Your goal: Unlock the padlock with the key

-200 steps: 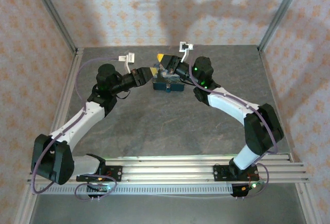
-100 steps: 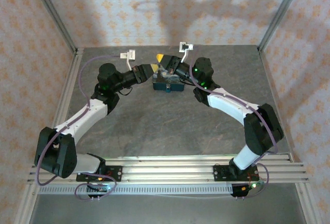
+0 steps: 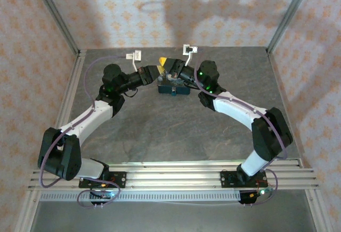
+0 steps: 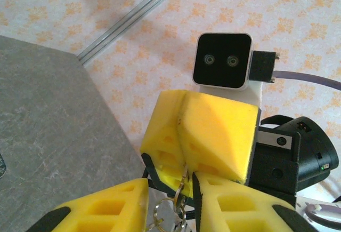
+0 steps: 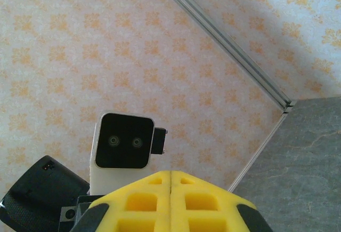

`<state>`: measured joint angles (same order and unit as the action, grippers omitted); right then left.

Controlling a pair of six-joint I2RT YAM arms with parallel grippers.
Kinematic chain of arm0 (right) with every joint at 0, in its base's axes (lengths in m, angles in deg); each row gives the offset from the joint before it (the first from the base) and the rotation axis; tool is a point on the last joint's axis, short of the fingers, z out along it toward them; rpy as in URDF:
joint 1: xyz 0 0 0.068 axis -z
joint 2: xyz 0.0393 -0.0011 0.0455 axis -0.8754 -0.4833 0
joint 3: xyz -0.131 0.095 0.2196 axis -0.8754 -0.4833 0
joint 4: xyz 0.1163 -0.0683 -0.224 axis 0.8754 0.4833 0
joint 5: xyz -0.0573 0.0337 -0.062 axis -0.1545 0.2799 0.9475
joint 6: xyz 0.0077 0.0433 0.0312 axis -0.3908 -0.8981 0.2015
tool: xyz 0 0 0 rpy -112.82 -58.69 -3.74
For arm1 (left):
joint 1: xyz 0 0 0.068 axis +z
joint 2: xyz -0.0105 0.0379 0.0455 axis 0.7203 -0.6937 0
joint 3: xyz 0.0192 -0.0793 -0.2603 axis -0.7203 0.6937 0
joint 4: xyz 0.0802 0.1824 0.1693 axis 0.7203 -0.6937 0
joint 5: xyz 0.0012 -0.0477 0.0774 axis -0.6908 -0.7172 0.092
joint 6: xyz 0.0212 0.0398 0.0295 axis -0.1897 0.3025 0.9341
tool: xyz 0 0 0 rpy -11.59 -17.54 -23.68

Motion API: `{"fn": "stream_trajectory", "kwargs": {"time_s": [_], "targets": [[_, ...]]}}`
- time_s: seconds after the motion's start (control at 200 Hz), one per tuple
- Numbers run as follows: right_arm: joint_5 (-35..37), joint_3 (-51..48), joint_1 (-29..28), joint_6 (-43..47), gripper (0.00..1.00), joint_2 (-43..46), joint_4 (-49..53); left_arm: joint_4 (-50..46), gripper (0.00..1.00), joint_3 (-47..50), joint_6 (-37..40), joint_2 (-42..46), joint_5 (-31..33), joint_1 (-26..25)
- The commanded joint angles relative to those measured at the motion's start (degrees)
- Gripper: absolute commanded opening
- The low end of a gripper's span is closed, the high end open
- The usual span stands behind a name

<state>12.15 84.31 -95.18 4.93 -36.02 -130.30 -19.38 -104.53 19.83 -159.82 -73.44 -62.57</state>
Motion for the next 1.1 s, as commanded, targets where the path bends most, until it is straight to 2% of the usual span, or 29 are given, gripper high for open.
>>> {"fn": "stream_trajectory", "kwargs": {"time_s": [0.0,0.13,0.235,0.34,0.38,0.415,0.44,0.49,0.535,0.636,0.741,0.831,0.946,1.096], "targets": [[0.2,1.3,-0.41,-0.35,0.0,-0.1,-3.02,3.1,0.25,-2.03,-0.27,-0.26,-1.58,-0.38],[0.96,1.08,-0.46,-0.35,0.0,-0.29,-3.29,2.29,0.16,-1.55,0.22,-0.32,-1.93,-0.56],[1.39,0.86,-0.54,-0.14,0.0,-0.32,-3.28,0.38,0.0,-1.33,1.63,0.11,-1.94,-0.56],[3.0,0.38,-0.39,-0.85,0.0,0.37,-1.73,-5.76,0.0,-1.8,6.0,1.17,-1.15,-0.56],[3.45,0.24,0.0,-0.88,0.08,1.23,-0.02,-8.67,0.0,-2.17,8.37,1.57,-1.06,-0.52],[4.33,0.28,0.6,-1.13,0.26,2.48,3.15,-12.21,0.0,-2.65,10.96,2.02,-0.83,-0.39],[4.87,0.66,1.16,-1.15,0.35,3.57,6.76,-15.08,0.0,-3.21,13.58,2.4,-0.53,-0.38],[5.67,2.86,2.5,-0.66,0.44,5.83,17.57,-20.97,0.0,-3.97,19.09,3.27,0.39,-0.3],[5.57,6.9,3.65,1.97,0.5,7.23,31.78,-26.13,0.0,-4.58,24.56,4.2,1.16,-0.22],[-1.98,16.26,4.38,13.37,0.54,7.57,53.47,-33.37,0.0,-5.11,32.89,6.03,2.36,-0.21],[-12.39,21.01,4.38,18.7,0.57,6.66,64.04,-35.28,0.0,-5.69,35.68,6.46,-0.03,-0.21],[-18.15,20.78,4.16,19.37,0.6,6.7,65.63,-35.12,0.0,-6.8,35.43,5.5,-3.9,-0.2],[-19.55,19.28,3.35,20.21,0.61,6.98,65.45,-32.15,0.0,-7.14,33.37,4.66,-8.25,-0.21],[-20.57,17.0,2.97,19.54,0.54,7.52,62.32,-30.92,0.0,-6.69,32.9,6.34,-9.27,-0.21]]}}
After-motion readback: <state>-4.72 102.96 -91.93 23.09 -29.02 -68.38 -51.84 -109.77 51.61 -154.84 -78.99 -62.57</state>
